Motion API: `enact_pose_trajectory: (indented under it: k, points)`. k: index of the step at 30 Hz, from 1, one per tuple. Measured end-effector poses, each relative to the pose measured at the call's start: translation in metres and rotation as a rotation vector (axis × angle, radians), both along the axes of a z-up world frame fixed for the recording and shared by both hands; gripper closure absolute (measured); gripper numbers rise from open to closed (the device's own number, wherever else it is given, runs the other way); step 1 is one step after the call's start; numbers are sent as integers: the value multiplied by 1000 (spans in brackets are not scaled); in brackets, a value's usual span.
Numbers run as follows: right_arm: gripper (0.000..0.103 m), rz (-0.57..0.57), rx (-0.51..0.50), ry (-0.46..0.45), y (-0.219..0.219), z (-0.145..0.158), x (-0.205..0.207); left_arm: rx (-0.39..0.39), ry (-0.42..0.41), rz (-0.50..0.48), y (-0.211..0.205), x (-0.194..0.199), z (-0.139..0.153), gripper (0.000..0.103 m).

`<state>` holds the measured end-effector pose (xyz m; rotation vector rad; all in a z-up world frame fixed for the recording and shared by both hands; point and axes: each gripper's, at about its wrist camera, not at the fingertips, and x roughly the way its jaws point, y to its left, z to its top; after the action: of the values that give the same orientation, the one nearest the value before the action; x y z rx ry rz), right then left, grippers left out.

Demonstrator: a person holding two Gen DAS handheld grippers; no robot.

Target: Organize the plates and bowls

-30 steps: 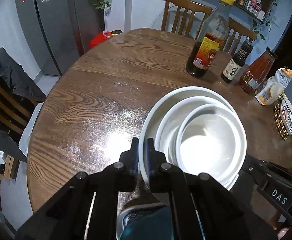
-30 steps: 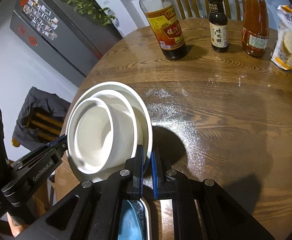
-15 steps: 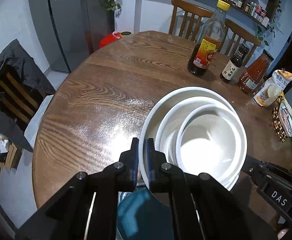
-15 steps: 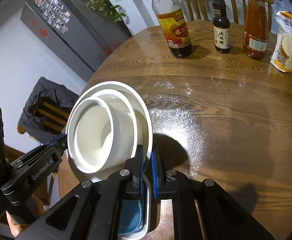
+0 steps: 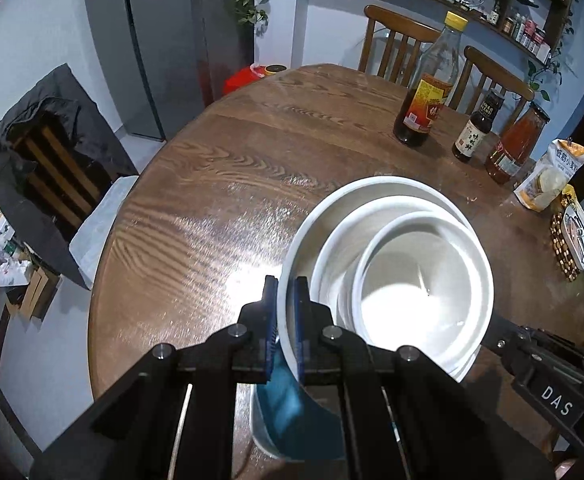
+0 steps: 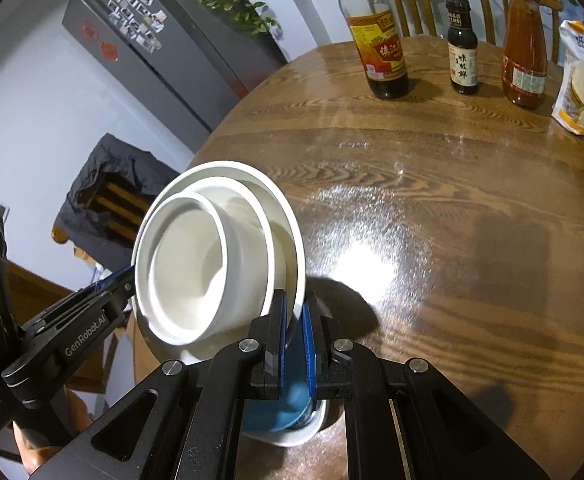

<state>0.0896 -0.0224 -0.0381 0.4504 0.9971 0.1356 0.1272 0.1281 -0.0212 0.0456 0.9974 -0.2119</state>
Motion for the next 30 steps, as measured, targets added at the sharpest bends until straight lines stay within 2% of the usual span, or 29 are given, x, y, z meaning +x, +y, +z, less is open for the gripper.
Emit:
enact_pose_trajectory:
  k: [15,30]
  points:
    - [92,38,-5,41,18,-13,-23,1,40,31,18,-27,-17,100]
    - [92,45,-3,108,23,-32,-33,13,104,29,21,-35,-37,100]
